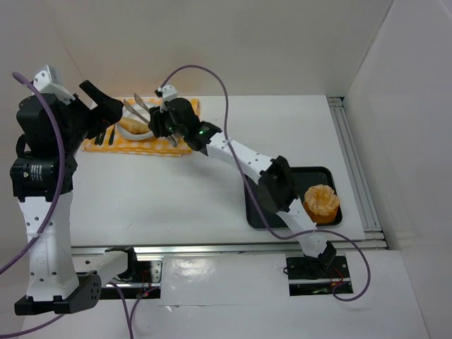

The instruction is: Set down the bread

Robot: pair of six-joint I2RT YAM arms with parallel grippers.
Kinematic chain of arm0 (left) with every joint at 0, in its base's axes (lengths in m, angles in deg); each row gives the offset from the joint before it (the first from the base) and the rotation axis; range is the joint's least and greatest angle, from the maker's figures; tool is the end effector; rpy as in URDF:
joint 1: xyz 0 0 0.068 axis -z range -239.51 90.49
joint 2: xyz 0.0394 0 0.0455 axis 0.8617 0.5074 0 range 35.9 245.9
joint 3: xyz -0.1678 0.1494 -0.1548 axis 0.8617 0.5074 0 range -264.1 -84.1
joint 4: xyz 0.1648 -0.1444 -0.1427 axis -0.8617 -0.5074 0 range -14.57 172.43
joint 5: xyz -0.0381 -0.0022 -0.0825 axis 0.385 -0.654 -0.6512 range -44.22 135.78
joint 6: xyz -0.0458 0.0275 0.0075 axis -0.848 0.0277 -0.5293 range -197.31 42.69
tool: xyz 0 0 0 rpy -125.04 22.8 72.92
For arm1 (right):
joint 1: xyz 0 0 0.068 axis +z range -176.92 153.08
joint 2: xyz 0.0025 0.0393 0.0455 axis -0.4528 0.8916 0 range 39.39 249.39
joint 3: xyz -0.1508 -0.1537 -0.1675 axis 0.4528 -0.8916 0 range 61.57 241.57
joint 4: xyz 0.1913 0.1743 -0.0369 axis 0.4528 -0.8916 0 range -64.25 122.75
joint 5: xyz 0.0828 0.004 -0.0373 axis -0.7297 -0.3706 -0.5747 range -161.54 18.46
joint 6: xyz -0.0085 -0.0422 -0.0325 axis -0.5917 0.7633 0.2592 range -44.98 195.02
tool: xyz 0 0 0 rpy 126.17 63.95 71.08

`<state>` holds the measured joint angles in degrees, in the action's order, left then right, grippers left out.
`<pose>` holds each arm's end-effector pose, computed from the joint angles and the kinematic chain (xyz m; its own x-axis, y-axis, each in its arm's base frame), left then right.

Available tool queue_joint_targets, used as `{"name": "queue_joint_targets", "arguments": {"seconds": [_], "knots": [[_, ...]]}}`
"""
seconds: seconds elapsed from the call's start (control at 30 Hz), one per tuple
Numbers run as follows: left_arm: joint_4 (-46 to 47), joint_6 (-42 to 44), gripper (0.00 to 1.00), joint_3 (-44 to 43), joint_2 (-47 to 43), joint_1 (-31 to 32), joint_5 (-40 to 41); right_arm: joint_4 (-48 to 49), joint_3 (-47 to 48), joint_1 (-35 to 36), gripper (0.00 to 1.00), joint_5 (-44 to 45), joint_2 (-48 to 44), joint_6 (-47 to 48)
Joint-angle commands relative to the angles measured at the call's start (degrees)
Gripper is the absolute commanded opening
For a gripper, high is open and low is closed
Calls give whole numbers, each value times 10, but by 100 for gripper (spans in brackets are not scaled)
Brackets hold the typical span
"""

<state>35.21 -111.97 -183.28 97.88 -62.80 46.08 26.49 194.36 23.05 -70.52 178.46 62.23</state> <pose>0.1625 0.0095 0.5234 -0.1073 -0.5758 -0.8105 -0.1502 0.8153 -0.5593 0.3713 0.4411 0.2955 -0.3032 -0.0168 -0.9528 -0.7049 0.6768 0.2124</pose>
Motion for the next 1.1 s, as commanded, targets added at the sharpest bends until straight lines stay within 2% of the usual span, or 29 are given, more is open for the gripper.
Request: {"name": "queue_joint_targets", "arguments": {"seconds": [0.0,0.1,0.13,0.17,0.2,0.23,0.3,0.43,0.5,0.6,0.7,1.07], "knots": [[13,16,100,-28,-13,-4,18,-85,-41,-10,51,42,-166,-9],[13,27,100,-33,-2,-4,33,-123,-195,-17,51,95,-307,-25],[13,27,100,-33,-2,-4,33,-145,-288,-23,51,110,-346,-30],[13,27,100,-33,-2,-9,38,-159,-333,-23,51,128,-388,-36],[13,27,100,-33,3,-9,38,-174,-375,-31,51,145,-471,-56],[13,27,100,-33,9,-9,38,-209,-449,-41,51,176,-511,-71],[13,27,100,-33,17,-9,33,-261,-504,-65,51,199,-613,-116],[24,27,100,-20,24,-9,7,-441,-605,-86,52,220,-719,-199],[30,21,100,-12,29,-9,-3,-482,-638,-91,52,220,-759,-245],[35,16,100,4,29,-9,-13,-517,-697,-91,52,190,-794,-275],[41,16,100,20,29,-9,-13,-517,-737,-96,57,163,-799,-282],[46,16,100,46,23,-9,-13,-519,-757,-108,60,149,-725,-249]]}}
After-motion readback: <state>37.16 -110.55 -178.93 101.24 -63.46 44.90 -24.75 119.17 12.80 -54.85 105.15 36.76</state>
